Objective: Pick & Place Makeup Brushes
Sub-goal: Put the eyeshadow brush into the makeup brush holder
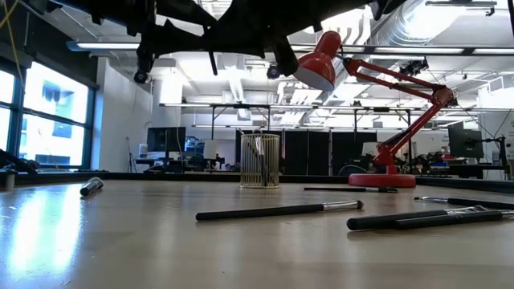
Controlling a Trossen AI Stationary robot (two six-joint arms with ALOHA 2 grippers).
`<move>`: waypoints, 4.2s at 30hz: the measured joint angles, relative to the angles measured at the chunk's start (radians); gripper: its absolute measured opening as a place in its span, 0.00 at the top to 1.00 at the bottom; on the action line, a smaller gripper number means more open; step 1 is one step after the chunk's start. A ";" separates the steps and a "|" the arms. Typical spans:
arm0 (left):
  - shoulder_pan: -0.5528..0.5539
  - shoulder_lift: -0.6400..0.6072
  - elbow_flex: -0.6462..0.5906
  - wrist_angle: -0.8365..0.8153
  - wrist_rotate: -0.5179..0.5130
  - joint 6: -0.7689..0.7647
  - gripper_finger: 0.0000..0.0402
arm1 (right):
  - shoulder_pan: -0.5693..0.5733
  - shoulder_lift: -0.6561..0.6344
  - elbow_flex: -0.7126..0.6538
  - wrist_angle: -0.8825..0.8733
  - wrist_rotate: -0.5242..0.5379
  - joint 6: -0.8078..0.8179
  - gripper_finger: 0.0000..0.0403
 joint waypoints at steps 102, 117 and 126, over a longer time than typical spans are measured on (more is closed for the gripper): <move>0.692 0.487 0.324 0.075 0.647 0.505 0.62 | -0.013 -0.970 -0.982 0.120 0.334 0.107 0.99; 0.489 0.467 0.680 -0.395 0.506 0.513 0.64 | -0.013 -0.969 -0.981 0.121 0.098 0.153 0.98; 0.336 0.500 0.711 -0.537 0.445 0.261 0.96 | -0.013 -0.969 -0.981 0.130 0.078 0.198 0.99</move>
